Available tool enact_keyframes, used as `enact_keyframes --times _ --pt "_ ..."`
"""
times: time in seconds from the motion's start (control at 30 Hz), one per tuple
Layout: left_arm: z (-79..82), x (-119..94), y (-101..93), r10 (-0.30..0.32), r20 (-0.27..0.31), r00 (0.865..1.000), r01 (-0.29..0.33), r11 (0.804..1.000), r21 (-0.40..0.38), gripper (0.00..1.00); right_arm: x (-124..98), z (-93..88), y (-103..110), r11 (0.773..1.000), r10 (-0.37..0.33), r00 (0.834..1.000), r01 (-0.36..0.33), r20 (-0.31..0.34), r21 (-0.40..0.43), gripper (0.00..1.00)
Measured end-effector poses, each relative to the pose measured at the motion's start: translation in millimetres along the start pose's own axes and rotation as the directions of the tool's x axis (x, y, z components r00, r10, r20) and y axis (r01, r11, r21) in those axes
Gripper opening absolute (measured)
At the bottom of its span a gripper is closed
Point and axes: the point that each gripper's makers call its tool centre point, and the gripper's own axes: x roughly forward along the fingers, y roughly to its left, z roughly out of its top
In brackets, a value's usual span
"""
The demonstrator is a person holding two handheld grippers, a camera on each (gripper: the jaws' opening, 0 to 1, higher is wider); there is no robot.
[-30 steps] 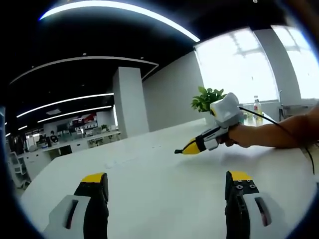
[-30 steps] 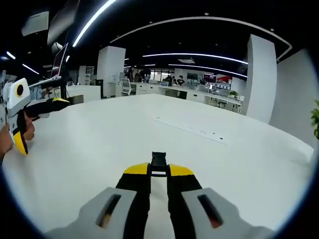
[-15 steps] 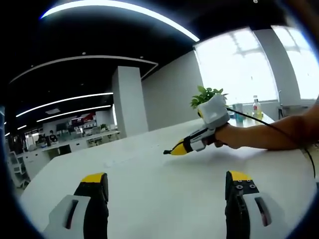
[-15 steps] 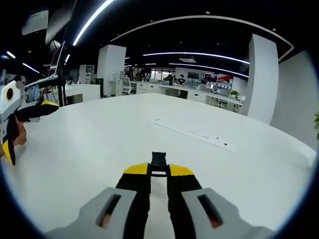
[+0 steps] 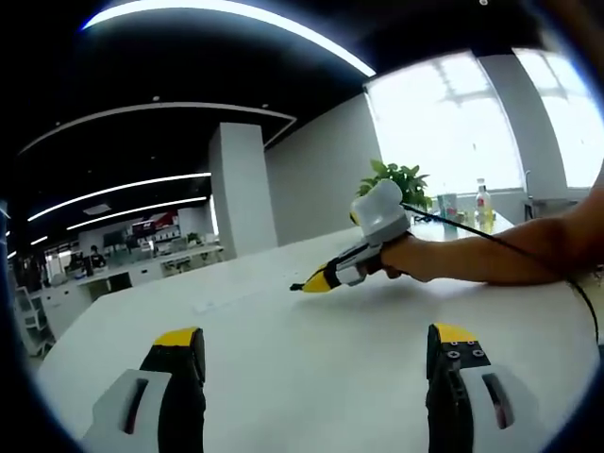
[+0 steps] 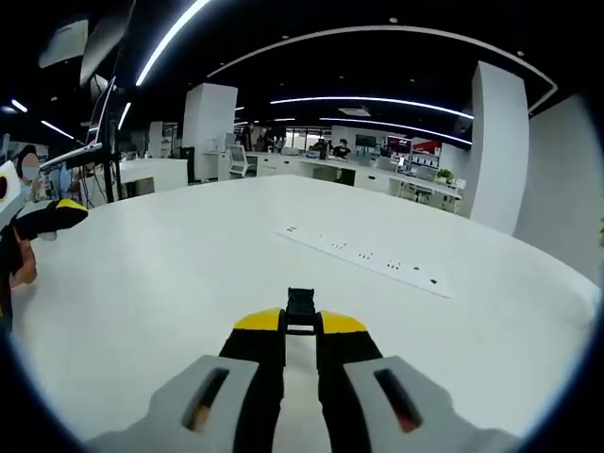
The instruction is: Snap the two parts of the plastic buckle together until the buckle closes and remains connected.
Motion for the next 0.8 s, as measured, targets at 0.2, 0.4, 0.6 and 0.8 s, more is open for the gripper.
enact_keyframes --times 0.2,0.4,0.6,0.8 --pt "-1.3 1 -0.9 -0.008 -0.006 1.0 0.008 1.0 -0.003 1.0 12 4.6 -3 1.0 0.0 1.0 0.0 0.003 0.002 0.09" --pt "-0.9 3 0.7 -0.014 -0.006 1.0 0.014 1.0 -0.001 1.0 26 7.6 -9 1.0 0.004 1.0 -0.004 -0.006 0.002 0.09" --pt "-3.1 5 1.2 -0.017 -0.015 1.0 0.017 1.0 0.007 1.0 38 8.0 -10 1.0 0.011 1.0 -0.011 -0.021 -0.003 0.09" --pt "-3.6 5 1.1 -0.018 -0.018 1.0 0.018 1.0 0.012 1.0 43 10.5 -9 1.0 0.015 1.0 -0.015 -0.023 -0.01 0.09"
